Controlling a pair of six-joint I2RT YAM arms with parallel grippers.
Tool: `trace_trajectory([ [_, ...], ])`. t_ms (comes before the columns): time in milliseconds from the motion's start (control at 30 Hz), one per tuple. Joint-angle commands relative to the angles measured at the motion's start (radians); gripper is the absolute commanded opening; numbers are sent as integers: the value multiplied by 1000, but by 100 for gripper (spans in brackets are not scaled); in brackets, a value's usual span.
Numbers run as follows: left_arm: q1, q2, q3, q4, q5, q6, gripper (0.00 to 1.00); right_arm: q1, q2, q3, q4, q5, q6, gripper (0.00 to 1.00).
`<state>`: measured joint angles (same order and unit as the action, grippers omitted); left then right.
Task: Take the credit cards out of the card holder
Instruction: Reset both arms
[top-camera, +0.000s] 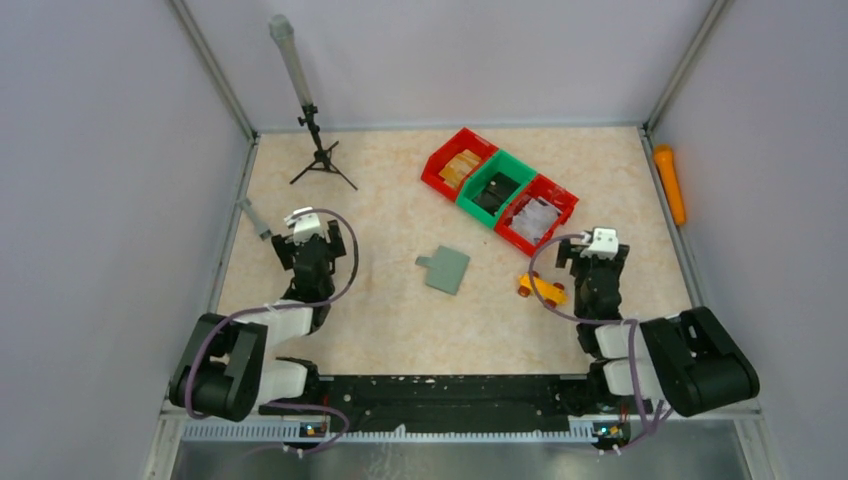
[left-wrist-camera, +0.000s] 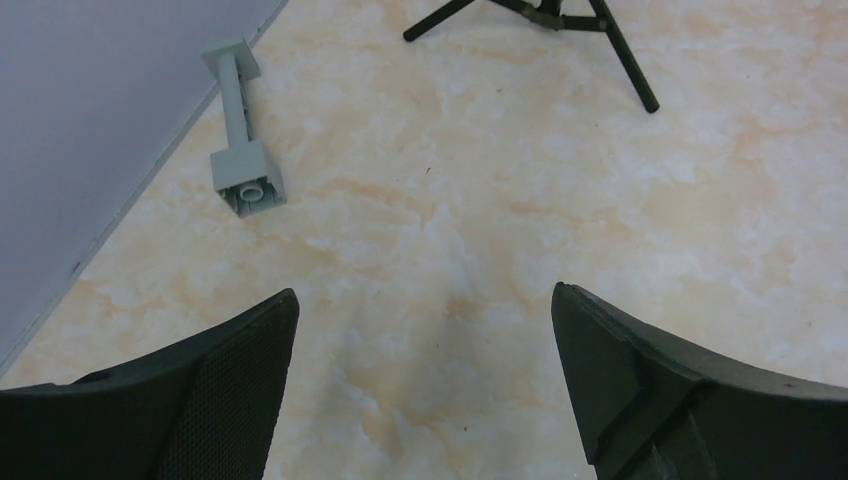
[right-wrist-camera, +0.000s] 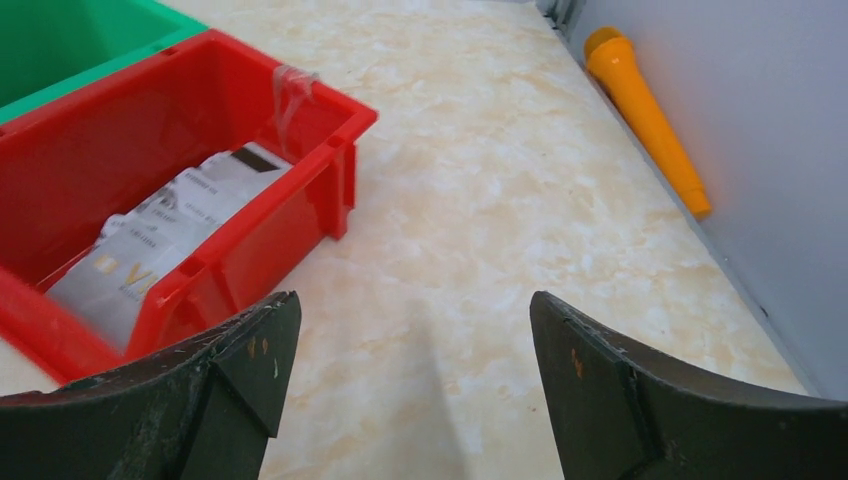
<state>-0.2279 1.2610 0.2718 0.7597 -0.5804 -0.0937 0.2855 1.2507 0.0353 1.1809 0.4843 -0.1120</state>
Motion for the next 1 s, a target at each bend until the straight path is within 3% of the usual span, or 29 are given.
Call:
trace_trajectory([
  [0,27,30,20,147,27,60,99,-140,102,7,223,-82,87,83],
  [133,34,60,32,170,45,109,92,-169,258,-26,458,-138,83,83],
  [367,36,43,-14,245,21,112,96,-169,211,128,92,-108,104,75],
  [633,38,75,9,232,71,154,99,-174,215,119,116,-134,104,71],
  [767,72,202,-105,624,104,179,99,-174,215,126,104,-114,104,72],
  [967,161,207,-52,474,280,110,99,-174,216,126,104,-114,104,72],
])
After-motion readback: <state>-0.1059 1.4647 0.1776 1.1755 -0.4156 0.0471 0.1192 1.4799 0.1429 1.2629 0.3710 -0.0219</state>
